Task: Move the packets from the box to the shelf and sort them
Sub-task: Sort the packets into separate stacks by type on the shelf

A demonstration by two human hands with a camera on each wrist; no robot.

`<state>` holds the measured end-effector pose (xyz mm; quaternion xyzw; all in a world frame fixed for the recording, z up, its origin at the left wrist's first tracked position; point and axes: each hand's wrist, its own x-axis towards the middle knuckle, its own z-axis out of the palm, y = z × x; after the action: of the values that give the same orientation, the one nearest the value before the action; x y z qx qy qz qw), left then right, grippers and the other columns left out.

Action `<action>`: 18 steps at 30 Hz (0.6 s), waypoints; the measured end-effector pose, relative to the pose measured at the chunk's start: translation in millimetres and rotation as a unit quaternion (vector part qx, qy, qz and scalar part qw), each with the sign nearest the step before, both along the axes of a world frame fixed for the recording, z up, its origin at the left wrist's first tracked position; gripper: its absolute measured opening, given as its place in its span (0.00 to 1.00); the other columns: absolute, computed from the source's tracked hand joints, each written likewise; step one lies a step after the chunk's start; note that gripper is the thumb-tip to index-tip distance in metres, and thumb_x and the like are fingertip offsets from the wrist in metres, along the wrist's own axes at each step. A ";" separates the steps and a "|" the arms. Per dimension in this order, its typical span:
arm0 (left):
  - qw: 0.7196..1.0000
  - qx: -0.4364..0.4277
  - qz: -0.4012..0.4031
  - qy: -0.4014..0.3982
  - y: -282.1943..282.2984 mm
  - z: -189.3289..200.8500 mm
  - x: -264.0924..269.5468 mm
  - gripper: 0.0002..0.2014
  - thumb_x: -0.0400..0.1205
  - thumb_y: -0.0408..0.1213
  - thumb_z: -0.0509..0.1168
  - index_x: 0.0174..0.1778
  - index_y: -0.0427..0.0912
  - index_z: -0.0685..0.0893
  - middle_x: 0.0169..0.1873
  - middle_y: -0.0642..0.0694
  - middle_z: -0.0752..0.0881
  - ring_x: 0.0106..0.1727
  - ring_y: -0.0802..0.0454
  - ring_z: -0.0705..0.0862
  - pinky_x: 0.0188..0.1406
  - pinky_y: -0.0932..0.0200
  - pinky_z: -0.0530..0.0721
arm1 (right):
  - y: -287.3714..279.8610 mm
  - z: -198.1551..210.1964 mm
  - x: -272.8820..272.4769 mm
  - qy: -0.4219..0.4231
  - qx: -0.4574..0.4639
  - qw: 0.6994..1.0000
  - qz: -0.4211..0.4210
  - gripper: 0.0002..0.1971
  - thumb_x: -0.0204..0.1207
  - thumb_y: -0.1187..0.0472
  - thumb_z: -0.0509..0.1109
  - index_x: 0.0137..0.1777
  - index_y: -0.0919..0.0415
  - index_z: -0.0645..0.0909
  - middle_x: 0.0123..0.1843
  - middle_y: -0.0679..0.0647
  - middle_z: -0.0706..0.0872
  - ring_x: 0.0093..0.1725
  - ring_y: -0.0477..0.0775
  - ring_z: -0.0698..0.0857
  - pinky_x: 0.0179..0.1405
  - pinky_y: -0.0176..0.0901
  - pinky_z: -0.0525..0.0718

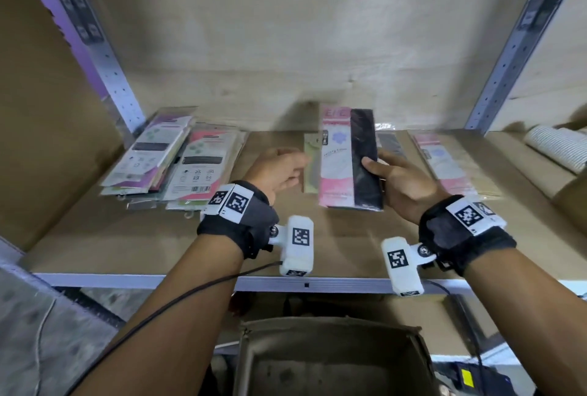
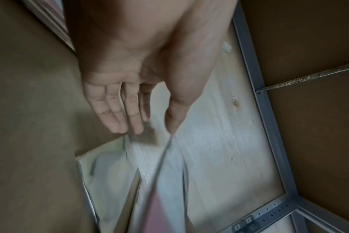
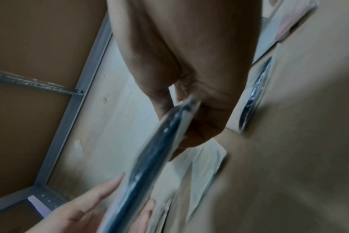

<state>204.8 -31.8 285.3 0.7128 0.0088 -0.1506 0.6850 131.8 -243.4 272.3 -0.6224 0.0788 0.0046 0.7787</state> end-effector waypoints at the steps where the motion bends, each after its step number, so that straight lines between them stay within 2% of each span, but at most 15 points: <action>1: 1.000 0.002 0.002 -0.010 2.1 2.4 2.4 0.17 0.80 0.41 0.75 0.63 0.42 0.83 0.55 0.45 0.90 0.54 0.50 0.89 0.46 0.61 0.88 | -2.8 0.3 -2.6 0.000 -0.014 1.000 0.012 0.17 0.85 0.64 0.66 0.73 0.63 0.79 0.66 0.63 0.88 0.62 0.63 0.88 0.61 0.57 0.88; 3: 1.000 -0.013 0.012 -0.017 6.4 7.0 7.7 0.29 0.80 0.46 0.74 0.73 0.38 0.76 0.60 0.42 0.89 0.58 0.47 0.89 0.57 0.54 0.89 | -7.8 0.5 -7.6 -0.003 -0.070 0.997 0.045 0.16 0.84 0.64 0.67 0.70 0.63 0.81 0.64 0.64 0.89 0.61 0.63 0.89 0.58 0.51 0.88; 4: 0.999 -0.022 0.009 -0.021 8.1 9.0 9.0 0.28 0.80 0.47 0.74 0.72 0.37 0.77 0.58 0.41 0.90 0.57 0.46 0.90 0.60 0.50 0.89 | -10.0 0.4 -9.9 -0.001 -0.106 0.992 0.061 0.16 0.83 0.63 0.69 0.69 0.63 0.83 0.64 0.64 0.89 0.61 0.62 0.89 0.59 0.49 0.87; 5: 0.999 -0.024 0.001 -0.029 9.7 9.5 10.3 0.23 0.81 0.47 0.73 0.67 0.37 0.80 0.55 0.42 0.91 0.55 0.47 0.91 0.60 0.49 0.89 | -11.8 0.4 -12.1 0.004 -0.138 0.987 0.077 0.15 0.82 0.62 0.70 0.68 0.62 0.84 0.63 0.64 0.89 0.60 0.62 0.88 0.58 0.48 0.86; 7: 0.999 -0.010 -0.012 -0.038 11.6 7.7 10.8 0.15 0.82 0.47 0.72 0.55 0.40 0.85 0.45 0.45 0.93 0.48 0.49 0.91 0.54 0.52 0.89 | -16.3 -0.8 -15.6 0.015 -0.170 0.980 0.106 0.15 0.81 0.62 0.72 0.67 0.60 0.85 0.61 0.64 0.90 0.59 0.62 0.89 0.56 0.46 0.87; 10: 0.999 0.025 -0.024 -0.032 10.2 0.8 11.4 0.10 0.83 0.47 0.70 0.51 0.43 0.86 0.37 0.47 0.89 0.41 0.52 0.86 0.50 0.58 0.84 | -23.2 -1.5 -18.0 0.028 -0.169 0.978 0.118 0.17 0.78 0.61 0.75 0.67 0.59 0.85 0.59 0.61 0.91 0.59 0.61 0.90 0.56 0.43 0.89; 12: 0.999 0.028 0.004 -0.043 8.4 -1.5 13.8 0.09 0.83 0.45 0.70 0.48 0.44 0.87 0.36 0.47 0.88 0.39 0.52 0.85 0.45 0.60 0.82 | -29.2 -2.2 -18.5 0.047 -0.153 0.979 0.127 0.21 0.75 0.59 0.78 0.68 0.57 0.84 0.60 0.58 0.92 0.59 0.58 0.91 0.55 0.43 0.89; 14: 0.997 0.017 0.055 -0.060 8.0 -2.5 19.9 0.11 0.83 0.44 0.71 0.52 0.39 0.88 0.38 0.45 0.90 0.38 0.51 0.87 0.41 0.59 0.83 | -34.8 -3.5 -21.2 0.065 -0.168 0.971 0.157 0.22 0.72 0.55 0.80 0.67 0.54 0.85 0.58 0.57 0.92 0.57 0.56 0.92 0.51 0.44 0.89; 16: 0.994 0.009 0.089 -0.061 10.8 -2.6 24.8 0.15 0.82 0.43 0.72 0.58 0.36 0.86 0.38 0.44 0.91 0.37 0.51 0.88 0.34 0.63 0.85 | -40.2 -4.8 -25.0 0.071 -0.189 0.963 0.179 0.18 0.71 0.52 0.80 0.61 0.50 0.88 0.56 0.58 0.92 0.52 0.57 0.91 0.44 0.45 0.89; 17: 0.994 0.008 0.092 -0.053 12.4 -4.0 26.3 0.17 0.81 0.44 0.73 0.60 0.36 0.85 0.39 0.43 0.92 0.38 0.50 0.89 0.35 0.62 0.86 | -42.9 -5.3 -26.7 0.069 -0.192 0.962 0.183 0.16 0.70 0.52 0.80 0.58 0.50 0.89 0.55 0.59 0.92 0.51 0.58 0.91 0.41 0.44 0.89; 18: 0.995 0.018 0.084 -0.041 13.9 -6.1 27.4 0.19 0.80 0.45 0.73 0.62 0.36 0.85 0.41 0.42 0.93 0.42 0.48 0.91 0.44 0.58 0.88 | -45.1 -5.4 -27.6 0.066 -0.193 0.962 0.182 0.16 0.69 0.52 0.80 0.58 0.50 0.89 0.55 0.59 0.92 0.52 0.59 0.90 0.42 0.45 0.89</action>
<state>232.1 -17.9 279.1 0.7272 0.0432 -0.0629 0.6822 104.2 -288.5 266.9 -0.7632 0.0143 0.1719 0.6227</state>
